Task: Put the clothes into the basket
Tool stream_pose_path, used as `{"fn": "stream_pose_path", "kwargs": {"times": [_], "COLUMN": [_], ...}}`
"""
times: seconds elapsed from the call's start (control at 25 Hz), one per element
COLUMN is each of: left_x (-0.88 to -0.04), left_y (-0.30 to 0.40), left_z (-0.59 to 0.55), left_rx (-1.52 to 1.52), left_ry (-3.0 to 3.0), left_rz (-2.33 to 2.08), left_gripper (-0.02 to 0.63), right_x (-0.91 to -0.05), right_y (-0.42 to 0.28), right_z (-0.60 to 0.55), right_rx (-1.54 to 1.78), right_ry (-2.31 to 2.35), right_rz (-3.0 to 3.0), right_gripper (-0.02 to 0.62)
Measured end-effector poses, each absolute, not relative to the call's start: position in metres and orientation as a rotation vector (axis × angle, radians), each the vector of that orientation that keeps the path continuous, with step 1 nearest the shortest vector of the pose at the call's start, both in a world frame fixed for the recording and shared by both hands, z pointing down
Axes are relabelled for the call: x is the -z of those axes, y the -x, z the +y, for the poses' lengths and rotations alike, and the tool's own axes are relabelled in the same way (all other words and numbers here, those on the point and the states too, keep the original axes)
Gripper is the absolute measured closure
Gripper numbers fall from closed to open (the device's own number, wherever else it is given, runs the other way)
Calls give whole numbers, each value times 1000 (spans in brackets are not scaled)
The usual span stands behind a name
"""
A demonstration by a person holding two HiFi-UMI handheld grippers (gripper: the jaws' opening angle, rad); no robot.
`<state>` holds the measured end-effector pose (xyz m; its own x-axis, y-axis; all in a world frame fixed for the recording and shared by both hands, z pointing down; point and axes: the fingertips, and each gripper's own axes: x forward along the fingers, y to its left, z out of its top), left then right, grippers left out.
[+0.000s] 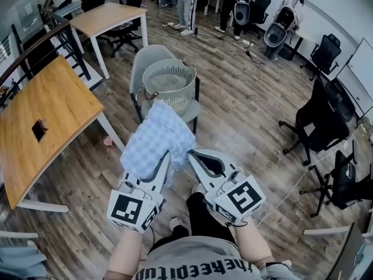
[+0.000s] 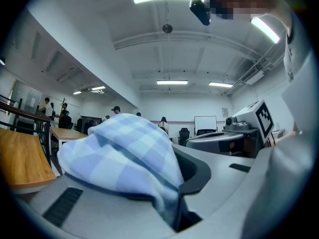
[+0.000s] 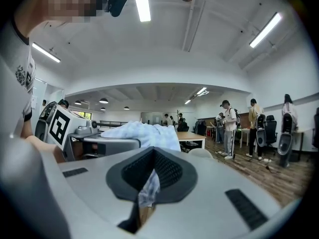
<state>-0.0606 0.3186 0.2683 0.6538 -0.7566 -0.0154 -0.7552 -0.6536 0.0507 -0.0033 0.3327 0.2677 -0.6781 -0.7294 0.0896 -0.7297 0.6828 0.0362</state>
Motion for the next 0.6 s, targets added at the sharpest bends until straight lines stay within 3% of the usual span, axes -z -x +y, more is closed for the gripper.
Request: {"fn": "stream_pose_path", "kwargs": {"times": [0.6], "left_x": [-266], "left_y": [43], "left_z": [211], "left_rx": [52], "left_ry": [-2763], "left_rz": [-1385], "left_gripper": [528], "right_x": [-265], "right_y": [-13], "right_z": [221], "right_rx": [-2], "right_ry": [-1083], "right_rz": [-2835], "right_gripper": [586]}}
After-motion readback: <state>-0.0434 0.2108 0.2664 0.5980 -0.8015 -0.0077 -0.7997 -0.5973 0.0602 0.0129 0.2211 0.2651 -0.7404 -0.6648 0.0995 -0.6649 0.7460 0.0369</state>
